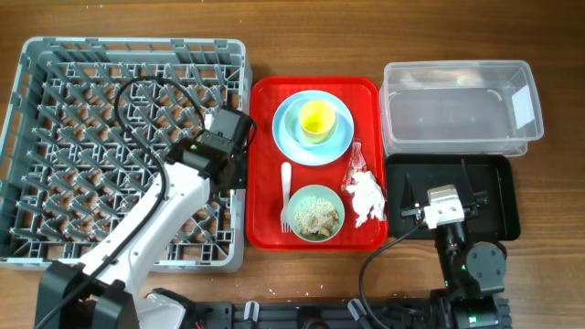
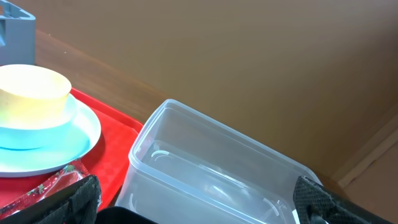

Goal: Sort waste into correct bins and load items into the dishwasher rack

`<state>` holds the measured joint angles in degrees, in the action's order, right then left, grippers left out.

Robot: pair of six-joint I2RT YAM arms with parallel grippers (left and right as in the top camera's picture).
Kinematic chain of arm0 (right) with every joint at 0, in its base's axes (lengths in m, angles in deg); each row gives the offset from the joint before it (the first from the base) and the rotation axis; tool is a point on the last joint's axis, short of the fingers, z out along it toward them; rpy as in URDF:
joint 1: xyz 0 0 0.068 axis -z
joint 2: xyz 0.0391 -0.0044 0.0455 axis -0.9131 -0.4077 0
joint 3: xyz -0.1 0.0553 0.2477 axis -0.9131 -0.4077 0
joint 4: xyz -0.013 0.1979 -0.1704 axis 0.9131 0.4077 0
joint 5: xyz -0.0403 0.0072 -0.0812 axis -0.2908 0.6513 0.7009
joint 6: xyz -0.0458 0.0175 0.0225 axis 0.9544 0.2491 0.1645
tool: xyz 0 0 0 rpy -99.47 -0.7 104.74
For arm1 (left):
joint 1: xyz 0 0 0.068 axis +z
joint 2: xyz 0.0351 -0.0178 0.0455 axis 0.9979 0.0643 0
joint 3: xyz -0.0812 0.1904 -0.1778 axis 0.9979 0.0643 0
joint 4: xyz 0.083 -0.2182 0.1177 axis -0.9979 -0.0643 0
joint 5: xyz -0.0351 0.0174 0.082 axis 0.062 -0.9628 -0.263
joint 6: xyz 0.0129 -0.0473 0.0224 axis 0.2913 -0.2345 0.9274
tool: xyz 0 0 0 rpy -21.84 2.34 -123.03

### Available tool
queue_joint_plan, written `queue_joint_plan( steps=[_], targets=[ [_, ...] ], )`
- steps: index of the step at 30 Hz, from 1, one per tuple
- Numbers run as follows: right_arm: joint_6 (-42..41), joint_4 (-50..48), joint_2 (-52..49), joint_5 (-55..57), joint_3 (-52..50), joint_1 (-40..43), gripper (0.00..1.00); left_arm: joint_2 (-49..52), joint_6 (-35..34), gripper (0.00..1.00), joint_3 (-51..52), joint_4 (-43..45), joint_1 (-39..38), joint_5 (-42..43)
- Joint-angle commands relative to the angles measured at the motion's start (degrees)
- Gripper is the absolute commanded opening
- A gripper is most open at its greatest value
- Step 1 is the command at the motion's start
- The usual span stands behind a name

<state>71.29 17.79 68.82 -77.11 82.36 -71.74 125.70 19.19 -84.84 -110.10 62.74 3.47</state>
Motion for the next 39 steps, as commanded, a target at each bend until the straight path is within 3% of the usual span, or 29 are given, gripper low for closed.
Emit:
queue_joint_plan(
  steps=[1,4,6,7,8,9,12,18,20,22,24,27,30,39],
  targets=[
    [0.3,-0.3,0.2,-1.0,-0.1,0.0,1.00,-1.1,-1.4,0.19,-5.3,-3.0,0.9,-0.7],
    [0.3,-0.3,0.2,-1.0,-0.1,0.0,1.00,-3.5,-4.6,0.19,-10.1,-7.1,0.8,6.1],
    [0.3,-0.3,0.2,-1.0,-0.1,0.0,1.00,-5.6,-4.6,0.30,-11.2,-6.6,0.8,14.8],
    [0.3,-0.3,0.2,-1.0,-0.1,0.0,1.00,-6.5,-4.6,0.48,-11.2,-6.2,0.8,18.9],
    [0.3,-0.3,0.2,-1.0,-0.1,0.0,1.00,-7.2,-4.6,0.86,-11.2,-6.2,0.8,22.9],
    [0.3,-0.3,0.2,-1.0,-0.1,0.0,1.00,-7.7,-4.5,1.00,-11.2,-6.0,0.8,26.3],
    [0.3,-0.3,0.2,-1.0,-0.1,0.0,1.00,-8.1,-3.3,1.00,-11.1,-5.3,0.8,33.5],
    [0.3,-0.3,0.2,-1.0,-0.1,0.0,1.00,-5.5,-3.8,1.00,-9.8,-5.3,-3.6,33.6],
    [0.3,-0.3,0.2,-1.0,-0.1,0.0,1.00,-4.0,-3.8,0.47,-9.4,-4.9,-6.2,32.1],
    [0.3,-0.3,0.2,-1.0,-0.1,0.0,1.00,-2.6,-5.9,0.17,-8.7,-3.9,-8.7,28.2],
    [0.3,-0.3,0.2,-1.0,-0.1,0.0,1.00,-0.5,-12.3,0.17,-8.1,-4.0,-11.6,21.9],
    [0.3,-0.3,0.2,-1.0,-0.1,0.0,1.00,3.0,-15.2,0.18,-8.1,-4.0,-15.0,17.0],
    [0.3,-0.3,0.2,-1.0,-0.1,0.0,1.00,7.1,-19.0,0.09,-8.1,-4.0,-17.2,14.1],
    [0.3,-0.3,0.2,-1.0,-0.1,0.0,1.00,16.4,-20.3,0.04,-8.1,-4.0,-18.2,12.8]
  ],
)
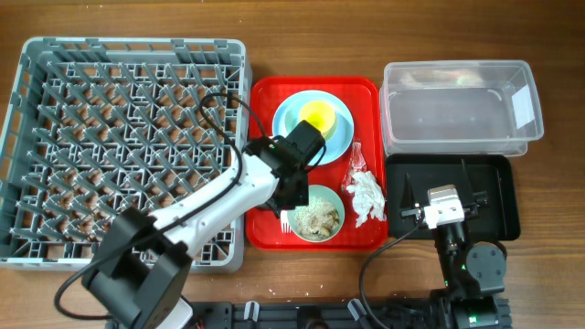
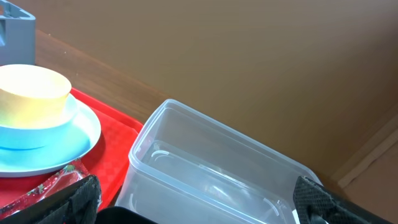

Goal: Sort waste into correct bins and load items into the dishwasher rack
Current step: 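Reach the left gripper back to the tray and grasp the white fork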

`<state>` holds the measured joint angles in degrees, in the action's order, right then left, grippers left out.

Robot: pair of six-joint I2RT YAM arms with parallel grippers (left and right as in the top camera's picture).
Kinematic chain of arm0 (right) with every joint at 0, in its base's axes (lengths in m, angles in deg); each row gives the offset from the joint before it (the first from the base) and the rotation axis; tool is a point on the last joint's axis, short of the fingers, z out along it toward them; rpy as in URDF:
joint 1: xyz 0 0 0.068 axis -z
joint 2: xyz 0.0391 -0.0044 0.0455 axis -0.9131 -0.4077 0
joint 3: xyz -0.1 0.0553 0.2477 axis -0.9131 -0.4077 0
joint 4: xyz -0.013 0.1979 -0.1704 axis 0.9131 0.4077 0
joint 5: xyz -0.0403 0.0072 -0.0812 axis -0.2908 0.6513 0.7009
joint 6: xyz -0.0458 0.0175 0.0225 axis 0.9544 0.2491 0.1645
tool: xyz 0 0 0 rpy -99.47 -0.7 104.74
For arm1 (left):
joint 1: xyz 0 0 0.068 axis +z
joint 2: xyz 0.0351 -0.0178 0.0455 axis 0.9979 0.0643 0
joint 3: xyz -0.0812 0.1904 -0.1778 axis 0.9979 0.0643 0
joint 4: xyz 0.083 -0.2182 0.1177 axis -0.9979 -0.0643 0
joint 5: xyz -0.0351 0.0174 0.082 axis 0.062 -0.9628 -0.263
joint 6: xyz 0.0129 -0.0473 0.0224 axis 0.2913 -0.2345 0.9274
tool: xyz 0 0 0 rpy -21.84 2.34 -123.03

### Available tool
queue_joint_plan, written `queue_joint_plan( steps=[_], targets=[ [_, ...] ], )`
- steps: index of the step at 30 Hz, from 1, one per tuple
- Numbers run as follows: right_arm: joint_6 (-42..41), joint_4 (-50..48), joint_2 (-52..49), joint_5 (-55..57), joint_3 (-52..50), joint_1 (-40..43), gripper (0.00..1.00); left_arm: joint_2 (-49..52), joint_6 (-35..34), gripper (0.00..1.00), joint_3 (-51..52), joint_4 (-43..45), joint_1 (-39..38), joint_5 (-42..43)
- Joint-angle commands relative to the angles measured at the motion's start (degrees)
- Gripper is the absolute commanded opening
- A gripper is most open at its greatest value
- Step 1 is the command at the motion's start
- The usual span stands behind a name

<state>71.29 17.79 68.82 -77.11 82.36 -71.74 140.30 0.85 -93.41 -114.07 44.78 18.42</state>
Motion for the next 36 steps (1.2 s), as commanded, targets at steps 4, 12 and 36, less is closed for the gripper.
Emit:
queue_joint_plan(
  steps=[4,12,36],
  targets=[
    [0.3,-0.3,0.2,-1.0,-0.1,0.0,1.00,2.3,-2.0,0.04,0.5,0.0,-0.3,-1.8],
    [0.3,-0.3,0.2,-1.0,-0.1,0.0,1.00,2.3,-1.9,0.04,0.5,2.8,-0.4,6.6],
    [0.3,-0.3,0.2,-1.0,-0.1,0.0,1.00,2.3,-1.9,0.26,0.5,4.8,-0.6,-5.1]
  ],
)
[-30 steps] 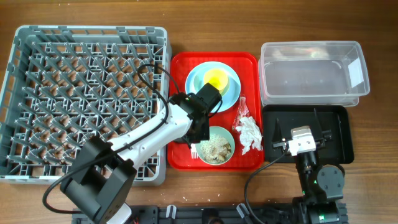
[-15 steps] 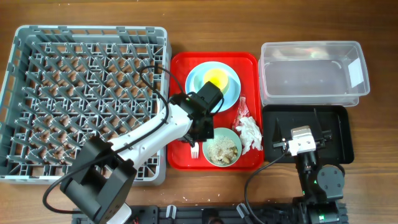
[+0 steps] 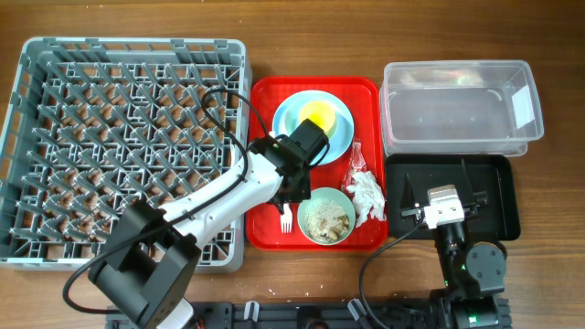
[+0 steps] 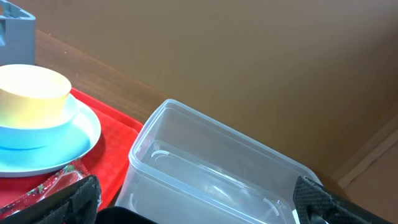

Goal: Sort waste into correct bins and load items into the dishwasher rack
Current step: 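Reach the left gripper back to the tray and grasp the white fork, then carry the fork left and place it in the grey dish rack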

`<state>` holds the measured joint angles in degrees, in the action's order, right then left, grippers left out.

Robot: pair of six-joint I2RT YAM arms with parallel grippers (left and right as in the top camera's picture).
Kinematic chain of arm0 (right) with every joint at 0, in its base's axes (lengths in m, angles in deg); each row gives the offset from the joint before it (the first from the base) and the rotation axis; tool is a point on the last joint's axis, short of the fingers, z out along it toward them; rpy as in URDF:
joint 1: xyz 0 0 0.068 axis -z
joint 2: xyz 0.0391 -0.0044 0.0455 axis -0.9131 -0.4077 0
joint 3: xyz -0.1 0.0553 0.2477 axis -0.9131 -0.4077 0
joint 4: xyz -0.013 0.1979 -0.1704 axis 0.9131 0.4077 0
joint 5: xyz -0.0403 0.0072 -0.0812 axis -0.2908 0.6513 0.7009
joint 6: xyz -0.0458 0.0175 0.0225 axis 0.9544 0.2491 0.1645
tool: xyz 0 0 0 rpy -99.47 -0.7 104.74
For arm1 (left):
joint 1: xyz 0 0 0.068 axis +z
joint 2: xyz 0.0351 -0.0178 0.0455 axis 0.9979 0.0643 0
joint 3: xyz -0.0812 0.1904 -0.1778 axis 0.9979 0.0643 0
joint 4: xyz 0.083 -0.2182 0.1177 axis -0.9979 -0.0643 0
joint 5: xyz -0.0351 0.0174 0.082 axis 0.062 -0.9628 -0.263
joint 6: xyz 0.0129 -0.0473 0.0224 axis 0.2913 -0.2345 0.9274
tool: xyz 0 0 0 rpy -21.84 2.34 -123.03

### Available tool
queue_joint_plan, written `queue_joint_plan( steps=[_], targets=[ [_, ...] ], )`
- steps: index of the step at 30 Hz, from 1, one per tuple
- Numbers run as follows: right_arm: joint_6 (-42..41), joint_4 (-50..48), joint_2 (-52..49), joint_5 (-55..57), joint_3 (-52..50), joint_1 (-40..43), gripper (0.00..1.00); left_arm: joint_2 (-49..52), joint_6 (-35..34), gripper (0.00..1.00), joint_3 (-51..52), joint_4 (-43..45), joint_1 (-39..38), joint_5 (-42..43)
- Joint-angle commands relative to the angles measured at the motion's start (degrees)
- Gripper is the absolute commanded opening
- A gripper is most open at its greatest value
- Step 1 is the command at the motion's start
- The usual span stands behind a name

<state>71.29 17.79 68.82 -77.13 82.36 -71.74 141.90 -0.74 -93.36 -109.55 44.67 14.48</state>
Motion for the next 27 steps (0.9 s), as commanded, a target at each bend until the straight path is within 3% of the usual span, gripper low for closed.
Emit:
queue_joint_plan(
  steps=[1,8,15,19,23,27],
  targets=[
    [0.3,-0.3,0.2,-0.9,-0.1,0.0,1.00,0.7,-0.3,0.27,0.4,0.3,-0.5,-1.2],
    [0.3,-0.3,0.2,-0.9,-0.1,0.0,1.00,0.7,-0.3,0.30,1.7,1.9,-0.5,-2.1],
    [0.3,-0.3,0.2,-0.9,-0.1,0.0,1.00,0.7,-0.3,0.31,9.1,10.7,-0.5,-2.1],
    [0.3,-0.3,0.2,-0.9,-0.1,0.0,1.00,0.7,-0.3,0.25,13.2,16.9,-0.6,-2.0],
    [0.3,-0.3,0.2,-0.9,-0.1,0.0,1.00,0.7,-0.3,0.04,14.4,18.2,-0.6,-3.4],
    [0.3,-0.3,0.2,-0.9,-0.1,0.0,1.00,-3.1,0.1,0.04,10.2,12.2,-0.6,-10.6]
  ],
)
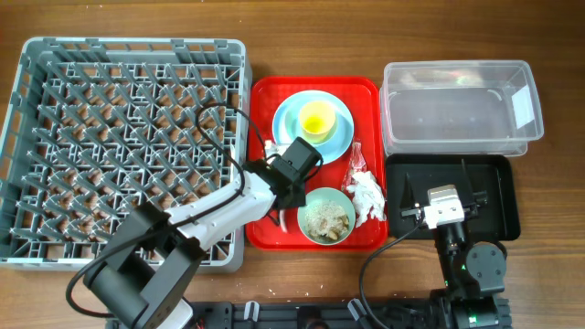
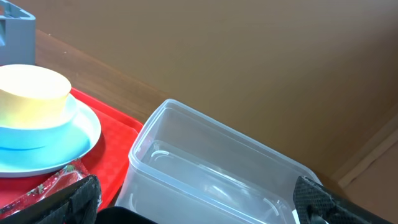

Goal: Sort waste into correct bins and load items into the dishwasher rack
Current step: 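Carry the fork left and place it in the grey dish rack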

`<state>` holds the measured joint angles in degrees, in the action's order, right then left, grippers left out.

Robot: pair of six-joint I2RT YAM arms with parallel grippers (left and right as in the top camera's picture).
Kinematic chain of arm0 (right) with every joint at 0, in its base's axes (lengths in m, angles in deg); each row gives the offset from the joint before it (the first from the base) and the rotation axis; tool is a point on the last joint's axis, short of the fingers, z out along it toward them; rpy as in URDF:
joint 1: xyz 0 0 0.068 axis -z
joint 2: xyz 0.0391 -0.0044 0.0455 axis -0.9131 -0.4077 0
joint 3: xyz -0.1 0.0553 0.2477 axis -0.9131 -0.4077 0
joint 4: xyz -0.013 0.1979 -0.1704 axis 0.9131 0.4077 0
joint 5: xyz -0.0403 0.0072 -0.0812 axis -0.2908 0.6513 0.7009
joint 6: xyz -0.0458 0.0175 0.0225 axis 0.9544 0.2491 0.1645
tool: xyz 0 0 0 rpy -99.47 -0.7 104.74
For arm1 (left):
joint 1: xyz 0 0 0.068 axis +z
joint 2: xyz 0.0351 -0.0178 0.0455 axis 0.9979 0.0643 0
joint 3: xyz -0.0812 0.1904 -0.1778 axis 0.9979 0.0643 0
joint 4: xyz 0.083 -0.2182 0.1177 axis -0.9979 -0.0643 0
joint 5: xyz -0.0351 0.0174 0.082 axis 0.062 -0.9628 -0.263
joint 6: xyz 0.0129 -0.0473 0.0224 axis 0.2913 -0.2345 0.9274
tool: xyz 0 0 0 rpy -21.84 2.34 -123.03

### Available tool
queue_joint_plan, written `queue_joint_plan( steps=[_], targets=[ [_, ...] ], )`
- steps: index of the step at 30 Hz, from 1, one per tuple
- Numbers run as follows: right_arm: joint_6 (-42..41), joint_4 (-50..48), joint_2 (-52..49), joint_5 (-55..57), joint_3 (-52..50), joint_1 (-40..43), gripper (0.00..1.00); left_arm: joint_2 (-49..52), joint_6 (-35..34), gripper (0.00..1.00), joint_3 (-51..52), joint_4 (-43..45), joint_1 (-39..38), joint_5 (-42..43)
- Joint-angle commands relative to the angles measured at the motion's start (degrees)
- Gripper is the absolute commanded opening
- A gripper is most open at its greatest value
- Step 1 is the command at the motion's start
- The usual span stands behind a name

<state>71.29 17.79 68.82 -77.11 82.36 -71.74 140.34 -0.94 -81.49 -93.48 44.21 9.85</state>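
Observation:
My left gripper [image 1: 281, 194] is down on the red tray [image 1: 262, 110], left of the green bowl of leftover food [image 1: 327, 217]. It looks shut on the white fork [image 1: 290, 220]: the tines show below the fingers and the handle tip above the wrist. A yellow cup [image 1: 317, 118] stands on a blue plate [image 1: 292, 137]. Right of the bowl lie a crumpled white napkin [image 1: 367, 196] and a red wrapper [image 1: 355, 159]. The grey dishwasher rack [image 1: 119, 146] is at left. My right gripper [image 2: 198, 202] is open over the black bin [image 1: 484, 187].
A clear plastic bin [image 1: 457, 108] stands at back right, above the black bin; it also fills the right wrist view as the clear bin [image 2: 211, 174]. The left arm's cable loops over the rack's right edge. Bare wood surrounds the tray and bins.
My left gripper has shifted slightly left and toward the front on the tray. The fork's handle tip now shows above the wrist and its tines sit tilted. The right arm is unchanged.
My left gripper was first over the rack's right edge, the fork lying free left of the bowl. Then it was on the tray over the fork's handle, and it stayed there. Now the fork sits tilted under the gripper. My right gripper stayed open throughout.

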Motion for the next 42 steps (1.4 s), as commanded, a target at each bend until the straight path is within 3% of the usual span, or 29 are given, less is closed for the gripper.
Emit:
queue_joint_plan(
  steps=[1,6,10,13,21,30,33,34,37,40,42],
  targets=[
    [0.3,-0.3,0.2,-1.0,-0.1,0.0,1.00,-4.3,1.1,0.04,-4.7,-7.3,-0.1,-6.9],
    [0.3,-0.3,0.2,-1.0,-0.1,0.0,1.00,-16.3,9.6,0.04,-13.1,-15.0,0.0,-7.9],
    [0.3,-0.3,0.2,-1.0,-0.1,0.0,1.00,-24.0,9.8,0.04,-13.2,-23.3,2.1,-19.7],
    [0.3,-0.3,0.2,-1.0,-0.1,0.0,1.00,-23.7,9.8,0.04,-12.2,-29.4,5.7,-25.3],
    [0.3,-0.3,0.2,-1.0,-0.1,0.0,1.00,-20.5,9.9,0.04,-1.3,-25.9,15.4,-25.2],
    [0.3,-0.3,0.2,-1.0,-0.1,0.0,1.00,-18.5,10.7,0.04,-1.0,-25.1,16.5,-25.0],
    [0.3,-0.3,0.2,-1.0,-0.1,0.0,1.00,-18.5,10.7,0.57,-1.0,-25.1,16.5,-25.0],
    [0.3,-0.3,0.2,-1.0,-0.1,0.0,1.00,-18.5,10.7,0.71,-1.0,-25.1,16.5,-25.0],
    [0.3,-0.3,0.2,-1.0,-0.1,0.0,1.00,-18.5,10.7,0.73,-1.0,-25.1,16.5,-25.0],
    [0.3,-0.3,0.2,-1.0,-0.1,0.0,1.00,-18.7,10.6,0.64,-1.7,-24.9,16.5,-24.8],
    [0.3,-0.3,0.2,-1.0,-0.1,0.0,1.00,-19.9,10.7,0.63,-3.8,-24.9,16.5,-18.7]
  ],
)
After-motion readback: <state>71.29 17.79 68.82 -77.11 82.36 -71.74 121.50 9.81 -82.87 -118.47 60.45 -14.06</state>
